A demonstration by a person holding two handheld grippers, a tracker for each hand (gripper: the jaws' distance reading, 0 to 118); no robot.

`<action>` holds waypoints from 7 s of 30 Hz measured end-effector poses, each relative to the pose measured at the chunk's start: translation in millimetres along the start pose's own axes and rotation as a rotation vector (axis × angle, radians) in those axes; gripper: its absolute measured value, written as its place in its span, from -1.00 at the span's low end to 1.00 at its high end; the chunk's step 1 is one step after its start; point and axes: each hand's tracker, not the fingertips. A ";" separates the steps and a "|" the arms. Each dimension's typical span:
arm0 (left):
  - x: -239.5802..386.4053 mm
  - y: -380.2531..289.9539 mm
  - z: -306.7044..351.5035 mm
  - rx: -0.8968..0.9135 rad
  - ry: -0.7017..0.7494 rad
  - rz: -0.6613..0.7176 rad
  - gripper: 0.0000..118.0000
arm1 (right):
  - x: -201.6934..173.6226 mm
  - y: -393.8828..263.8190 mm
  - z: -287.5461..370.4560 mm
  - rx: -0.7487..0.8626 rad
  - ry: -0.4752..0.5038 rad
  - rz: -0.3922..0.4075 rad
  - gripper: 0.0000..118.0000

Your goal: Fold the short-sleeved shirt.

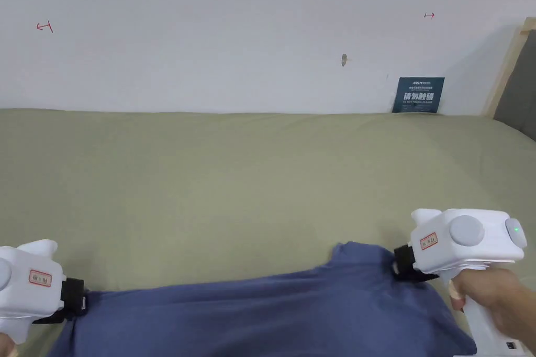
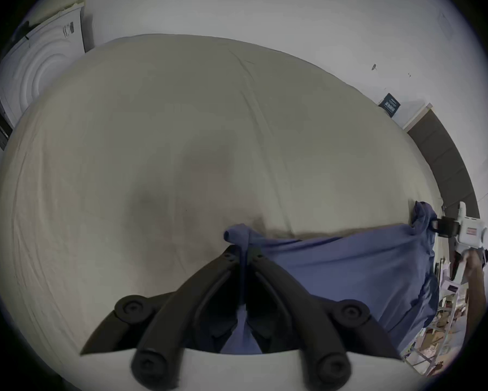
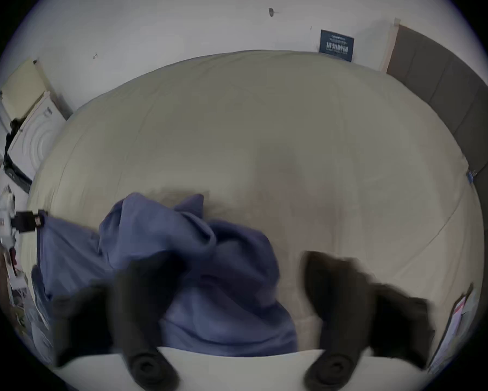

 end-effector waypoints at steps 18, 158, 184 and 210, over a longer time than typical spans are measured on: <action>-0.5 -38.5 141.4 0.135 -0.073 -0.112 -0.92 | -28.4 -71.9 194.9 0.248 0.031 0.116 -0.95; 16.2 -194.5 35.8 -0.131 -0.744 0.090 1.00 | -54.3 -252.9 202.4 0.125 0.157 0.058 -1.00; -75.1 -165.7 116.4 0.016 -0.541 0.300 -0.78 | -70.6 -244.3 197.6 0.127 0.156 0.073 -1.00; 153.4 -158.5 74.2 -0.229 -0.565 -0.121 0.26 | -61.3 -247.9 205.6 0.137 0.173 0.070 -1.00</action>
